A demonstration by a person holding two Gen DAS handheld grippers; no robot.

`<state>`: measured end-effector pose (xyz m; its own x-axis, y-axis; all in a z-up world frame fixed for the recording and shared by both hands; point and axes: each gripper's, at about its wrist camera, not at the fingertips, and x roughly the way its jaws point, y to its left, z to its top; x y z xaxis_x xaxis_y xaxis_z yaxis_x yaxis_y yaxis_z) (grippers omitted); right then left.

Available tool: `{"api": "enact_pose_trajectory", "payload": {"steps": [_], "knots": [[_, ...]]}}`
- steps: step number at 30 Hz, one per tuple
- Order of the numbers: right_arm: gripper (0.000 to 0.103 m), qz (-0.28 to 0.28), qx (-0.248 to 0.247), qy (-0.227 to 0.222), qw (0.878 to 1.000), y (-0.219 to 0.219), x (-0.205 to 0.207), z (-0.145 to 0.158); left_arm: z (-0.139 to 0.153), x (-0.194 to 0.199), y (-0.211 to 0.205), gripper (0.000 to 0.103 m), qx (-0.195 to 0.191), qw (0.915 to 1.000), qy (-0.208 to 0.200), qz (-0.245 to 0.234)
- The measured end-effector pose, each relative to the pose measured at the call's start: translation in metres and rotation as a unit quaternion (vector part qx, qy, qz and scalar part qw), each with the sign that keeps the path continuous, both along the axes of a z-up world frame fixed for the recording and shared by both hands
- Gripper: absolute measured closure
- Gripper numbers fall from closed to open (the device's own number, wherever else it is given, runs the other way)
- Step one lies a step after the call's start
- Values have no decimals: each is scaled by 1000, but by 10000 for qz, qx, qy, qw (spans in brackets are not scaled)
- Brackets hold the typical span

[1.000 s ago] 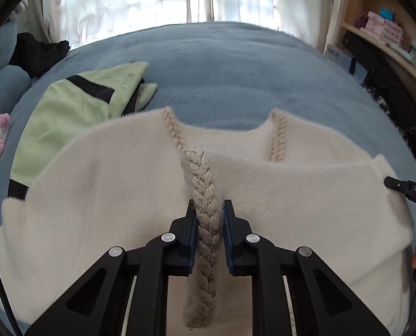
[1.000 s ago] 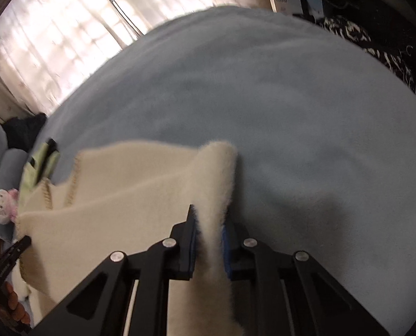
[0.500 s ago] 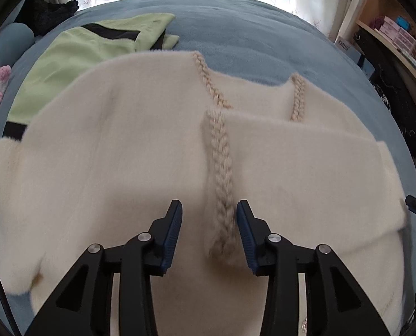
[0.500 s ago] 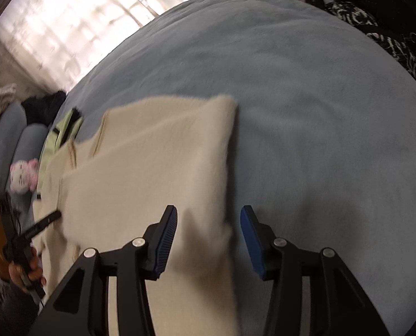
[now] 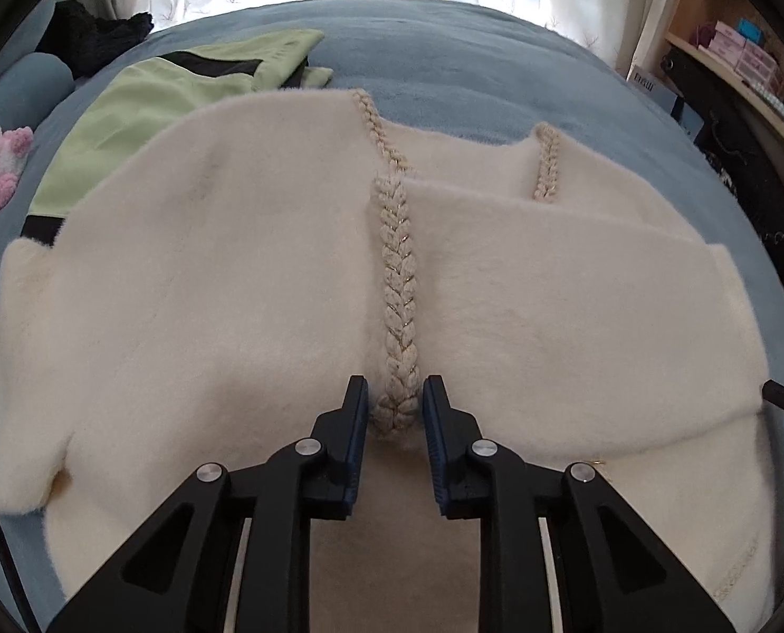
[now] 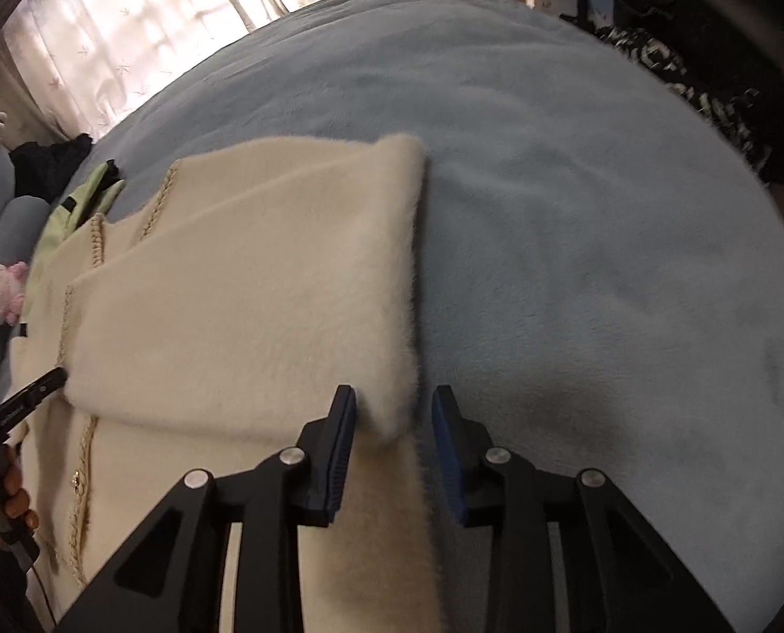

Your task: Fold large clothes

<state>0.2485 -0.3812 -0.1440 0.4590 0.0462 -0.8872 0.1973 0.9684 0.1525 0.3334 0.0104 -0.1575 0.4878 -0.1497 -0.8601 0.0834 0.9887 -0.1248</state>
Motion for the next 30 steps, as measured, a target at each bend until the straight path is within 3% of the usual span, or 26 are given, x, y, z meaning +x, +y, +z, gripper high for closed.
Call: {"api": "enact_pose_trajectory", "payload": {"steps": [3, 5, 8, 10, 12, 14, 16, 19, 21, 24, 25, 26, 28, 30], "knots": [[54, -55, -106, -49, 9999, 6, -5, 19, 17, -10, 10, 84, -182, 9996, -192, 92], [44, 5, 165, -314, 9994, 9, -11, 31, 28, -15, 11, 83, -217, 9994, -249, 141], [35, -108, 714, -994, 9924, 20, -20, 49, 38, -20, 0, 82, -137, 9996, -254, 43], [31, -93, 972, -1221, 9877, 33, -17, 55, 40, -21, -12, 82, -112, 9995, -298, -20], [31, 190, 1027, -1188, 9874, 52, -6, 53, 37, -21, -27, 82, -134, 9994, -302, -138], [31, 481, 609, -995, 9920, 79, 6, 47, 33, -19, -41, 82, -102, 9994, -271, -199], [31, 758, 629, -853, 9915, 97, 15, 36, 28, -16, -54, 82, -220, 9991, -241, -258], [31, 902, 720, -599, 9915, 115, 29, 15, 17, -12, -70, 82, -214, 9992, -198, -259], [31, 958, 490, -429, 9933, 123, 38, -3, 6, -5, -75, 82, -121, 9995, -147, -259], [40, 942, 334, -216, 9948, 117, 43, -23, -8, 1, -74, 82, 177, 9996, -129, -156], [50, 913, 288, -246, 9951, 111, 42, -24, -9, 2, -69, 80, 262, 9995, -179, -94], [54, 835, 196, -274, 9959, 103, 41, -24, -10, 4, -64, 80, 347, 9992, -200, -26], [54, 574, -61, -332, 9978, 80, 36, -20, -11, 8, -48, 80, 469, 9986, -198, 160], [55, 321, -233, -352, 9986, 58, 30, -18, -13, 11, -29, 82, 328, 9991, -137, 223]]}}
